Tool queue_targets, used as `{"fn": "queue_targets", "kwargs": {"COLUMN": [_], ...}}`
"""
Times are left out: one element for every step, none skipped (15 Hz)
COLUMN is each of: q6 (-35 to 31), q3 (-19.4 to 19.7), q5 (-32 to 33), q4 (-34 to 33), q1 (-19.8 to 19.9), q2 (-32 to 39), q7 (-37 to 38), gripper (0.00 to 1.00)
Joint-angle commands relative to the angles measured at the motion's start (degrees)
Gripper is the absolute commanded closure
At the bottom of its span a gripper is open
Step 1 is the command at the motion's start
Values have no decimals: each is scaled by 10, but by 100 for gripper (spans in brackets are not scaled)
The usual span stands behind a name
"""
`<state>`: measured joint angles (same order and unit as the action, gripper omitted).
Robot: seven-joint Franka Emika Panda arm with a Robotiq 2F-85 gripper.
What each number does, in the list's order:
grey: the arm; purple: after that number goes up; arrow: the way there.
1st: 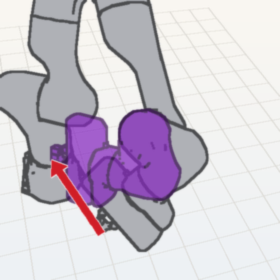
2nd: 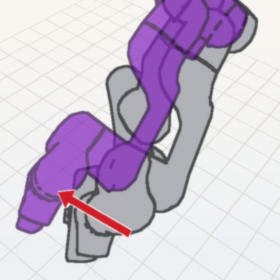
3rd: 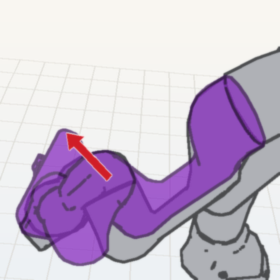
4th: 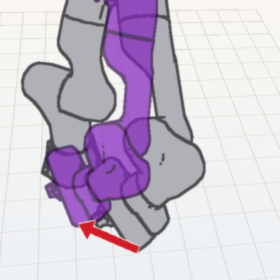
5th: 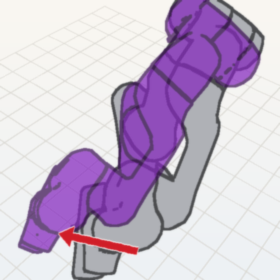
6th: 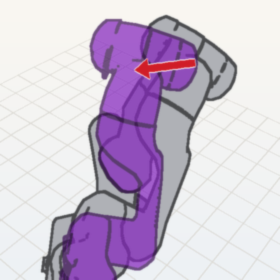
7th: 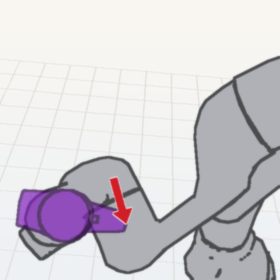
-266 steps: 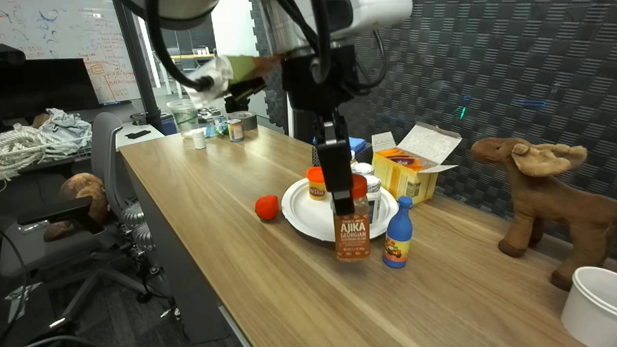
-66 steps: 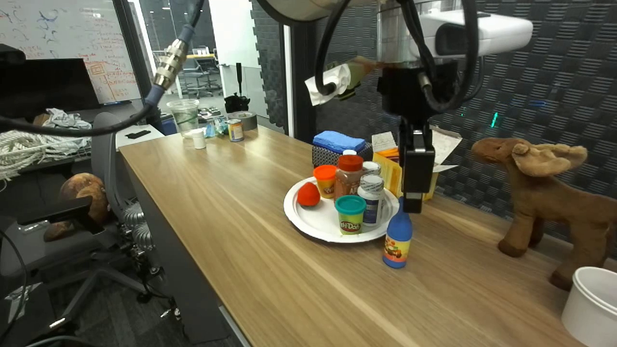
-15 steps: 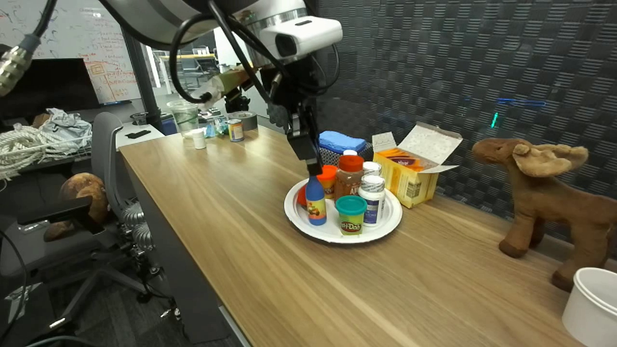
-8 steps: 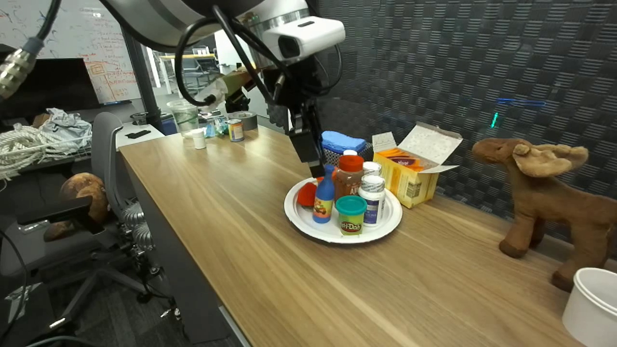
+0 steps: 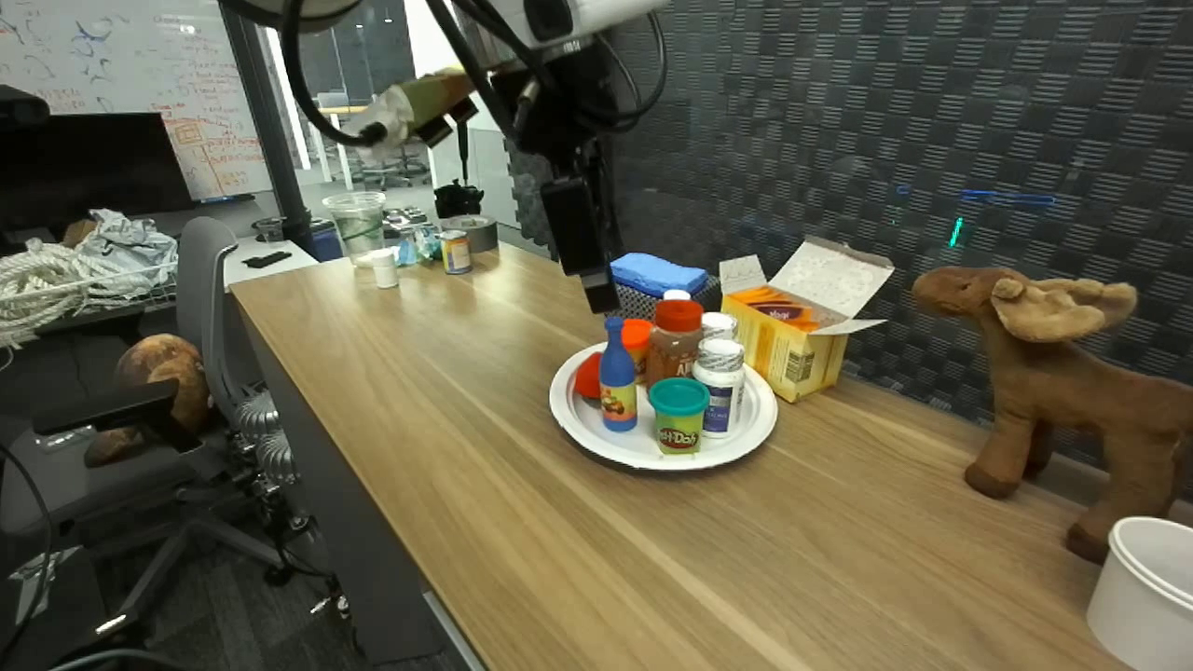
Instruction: Put all the objects surrounding the plate on to the plate.
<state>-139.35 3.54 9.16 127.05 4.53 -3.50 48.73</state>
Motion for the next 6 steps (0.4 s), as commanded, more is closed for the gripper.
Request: {"fn": "queue_targets", "kwargs": {"q6": [43, 54, 71, 87, 69, 75], "q3": [-3, -4, -3, 0, -12, -12], "q5": [-84, -116, -148, -182, -137, -145], "q4": [32, 39, 41, 42, 24, 25], "q1": [-7, -10, -14, -16, -1, -1], "q2": [-72, -85, -95, -101, -68, -74], "q7": [-74, -103, -135, -164, -118, -127], "gripper": [0, 0, 0, 0, 0, 0]}}
